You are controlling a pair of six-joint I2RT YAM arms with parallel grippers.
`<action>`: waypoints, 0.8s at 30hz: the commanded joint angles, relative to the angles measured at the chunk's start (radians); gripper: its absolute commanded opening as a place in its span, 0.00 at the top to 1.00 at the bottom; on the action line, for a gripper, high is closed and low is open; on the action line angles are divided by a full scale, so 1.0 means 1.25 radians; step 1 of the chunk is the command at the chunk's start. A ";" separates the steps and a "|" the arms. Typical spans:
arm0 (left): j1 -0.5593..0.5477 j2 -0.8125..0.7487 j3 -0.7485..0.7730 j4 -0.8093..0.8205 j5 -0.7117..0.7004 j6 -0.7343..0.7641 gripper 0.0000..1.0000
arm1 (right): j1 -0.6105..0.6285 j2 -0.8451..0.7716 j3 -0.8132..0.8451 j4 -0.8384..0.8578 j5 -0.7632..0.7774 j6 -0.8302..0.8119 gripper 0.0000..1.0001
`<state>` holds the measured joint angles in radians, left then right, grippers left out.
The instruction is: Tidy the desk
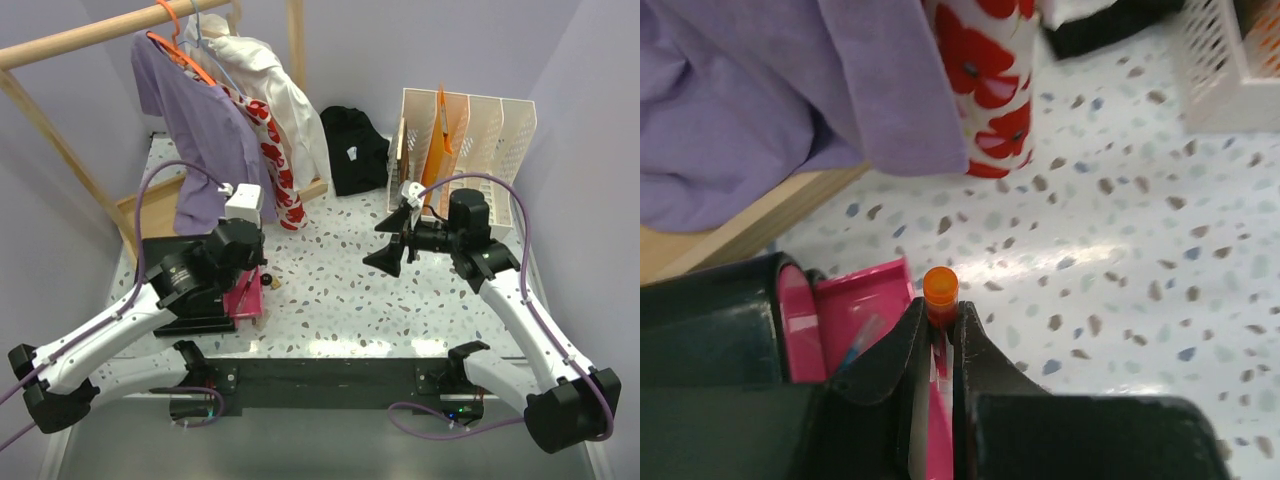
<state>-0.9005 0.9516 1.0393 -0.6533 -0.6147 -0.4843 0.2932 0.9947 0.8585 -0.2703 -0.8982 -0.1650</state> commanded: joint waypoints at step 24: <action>0.015 0.218 0.007 -0.201 -0.107 0.087 0.92 | -0.012 0.026 -0.003 0.003 0.018 -0.032 0.01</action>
<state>-0.8925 1.2152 1.0344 -0.8925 -0.7155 -0.4026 0.2825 1.0275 0.8574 -0.2768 -0.8795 -0.1848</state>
